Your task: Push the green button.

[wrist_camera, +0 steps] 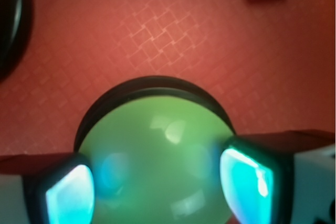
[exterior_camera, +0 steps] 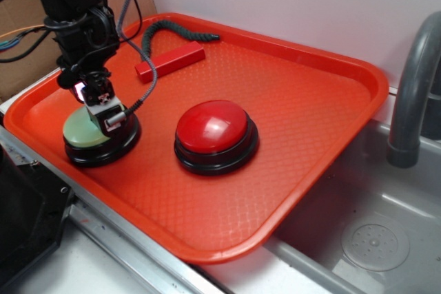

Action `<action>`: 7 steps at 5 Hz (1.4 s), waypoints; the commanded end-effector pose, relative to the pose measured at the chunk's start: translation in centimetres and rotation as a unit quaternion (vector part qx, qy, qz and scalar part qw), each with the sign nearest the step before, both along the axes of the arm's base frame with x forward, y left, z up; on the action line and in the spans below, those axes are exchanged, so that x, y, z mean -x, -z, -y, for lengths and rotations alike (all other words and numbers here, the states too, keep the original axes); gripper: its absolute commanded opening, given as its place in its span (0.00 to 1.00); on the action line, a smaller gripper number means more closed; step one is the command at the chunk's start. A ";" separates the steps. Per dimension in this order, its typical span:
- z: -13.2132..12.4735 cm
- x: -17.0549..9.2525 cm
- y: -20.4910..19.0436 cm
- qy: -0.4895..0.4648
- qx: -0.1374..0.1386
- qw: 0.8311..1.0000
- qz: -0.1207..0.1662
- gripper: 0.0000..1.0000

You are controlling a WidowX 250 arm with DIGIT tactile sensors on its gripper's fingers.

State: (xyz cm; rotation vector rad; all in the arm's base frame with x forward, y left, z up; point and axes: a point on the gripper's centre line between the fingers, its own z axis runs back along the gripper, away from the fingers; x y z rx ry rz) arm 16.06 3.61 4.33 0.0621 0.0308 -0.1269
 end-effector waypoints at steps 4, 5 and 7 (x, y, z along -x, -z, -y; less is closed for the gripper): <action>-0.2 0.9 -9.8 -0.018 0.010 1.000 0.015 1.00; -0.2 0.8 -9.9 -0.016 0.011 1.000 0.008 1.00; -0.3 1.3 -11.4 -0.014 0.006 1.000 0.017 1.00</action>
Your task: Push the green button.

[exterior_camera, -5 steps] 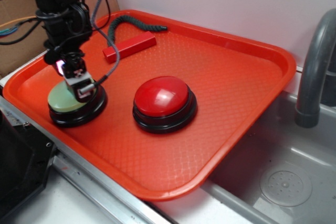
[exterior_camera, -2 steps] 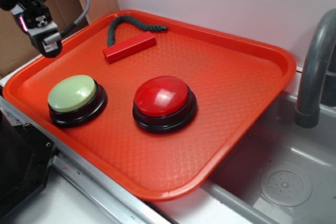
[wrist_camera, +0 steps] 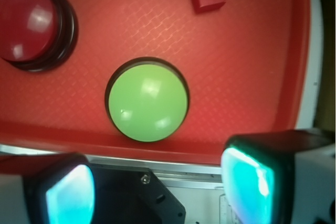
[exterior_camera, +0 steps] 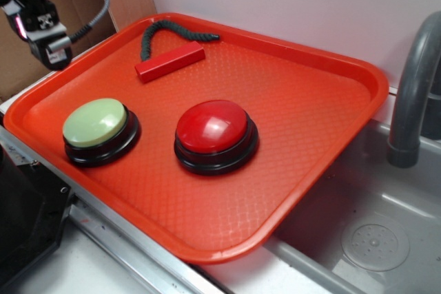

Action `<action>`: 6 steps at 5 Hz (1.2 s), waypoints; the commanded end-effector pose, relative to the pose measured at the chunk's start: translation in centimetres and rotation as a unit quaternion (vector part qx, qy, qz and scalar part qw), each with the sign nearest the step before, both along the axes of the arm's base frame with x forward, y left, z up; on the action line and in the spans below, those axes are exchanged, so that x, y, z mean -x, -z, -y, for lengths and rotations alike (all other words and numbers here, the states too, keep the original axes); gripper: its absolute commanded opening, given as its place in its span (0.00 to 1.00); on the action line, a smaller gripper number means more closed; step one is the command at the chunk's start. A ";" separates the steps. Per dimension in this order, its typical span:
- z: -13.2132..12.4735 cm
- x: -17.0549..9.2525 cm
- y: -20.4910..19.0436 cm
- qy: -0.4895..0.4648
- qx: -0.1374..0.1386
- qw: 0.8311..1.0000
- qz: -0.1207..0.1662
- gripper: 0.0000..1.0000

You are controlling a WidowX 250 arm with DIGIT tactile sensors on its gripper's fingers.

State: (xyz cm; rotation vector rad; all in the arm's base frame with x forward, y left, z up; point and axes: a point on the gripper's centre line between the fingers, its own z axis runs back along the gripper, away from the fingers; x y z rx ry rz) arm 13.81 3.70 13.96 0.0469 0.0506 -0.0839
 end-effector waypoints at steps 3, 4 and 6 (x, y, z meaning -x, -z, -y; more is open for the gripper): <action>-0.3 -0.9 -2.9 -0.020 0.004 1.000 0.025 1.00; -0.4 -0.5 -3.6 -0.026 0.000 0.999 0.037 1.00; -0.2 -0.7 -4.4 -0.012 -0.005 0.998 0.055 1.00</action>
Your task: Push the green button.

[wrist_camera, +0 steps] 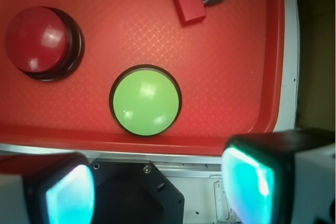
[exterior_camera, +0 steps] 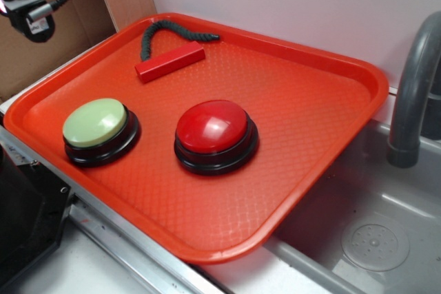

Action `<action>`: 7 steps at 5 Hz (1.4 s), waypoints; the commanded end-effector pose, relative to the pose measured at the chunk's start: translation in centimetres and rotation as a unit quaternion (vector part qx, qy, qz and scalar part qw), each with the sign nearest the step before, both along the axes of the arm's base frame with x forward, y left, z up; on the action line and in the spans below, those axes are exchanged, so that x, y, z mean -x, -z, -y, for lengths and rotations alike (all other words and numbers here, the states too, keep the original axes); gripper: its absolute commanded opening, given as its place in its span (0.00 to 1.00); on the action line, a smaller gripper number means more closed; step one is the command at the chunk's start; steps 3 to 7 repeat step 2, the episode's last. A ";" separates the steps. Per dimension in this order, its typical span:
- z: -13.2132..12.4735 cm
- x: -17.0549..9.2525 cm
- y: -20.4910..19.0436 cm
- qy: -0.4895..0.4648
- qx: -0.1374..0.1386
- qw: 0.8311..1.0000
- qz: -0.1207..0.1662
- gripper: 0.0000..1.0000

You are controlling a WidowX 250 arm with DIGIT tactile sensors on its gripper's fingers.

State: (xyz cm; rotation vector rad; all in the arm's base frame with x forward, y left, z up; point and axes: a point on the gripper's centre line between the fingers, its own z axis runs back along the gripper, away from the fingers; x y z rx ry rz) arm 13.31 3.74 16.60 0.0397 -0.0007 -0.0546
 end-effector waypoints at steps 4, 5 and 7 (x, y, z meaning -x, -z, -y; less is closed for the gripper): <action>0.7 -1.5 -2.8 0.003 -0.011 0.999 0.031 1.00; 0.7 -1.5 -2.8 0.003 -0.011 0.999 0.031 1.00; 0.7 -1.5 -2.8 0.003 -0.011 0.999 0.031 1.00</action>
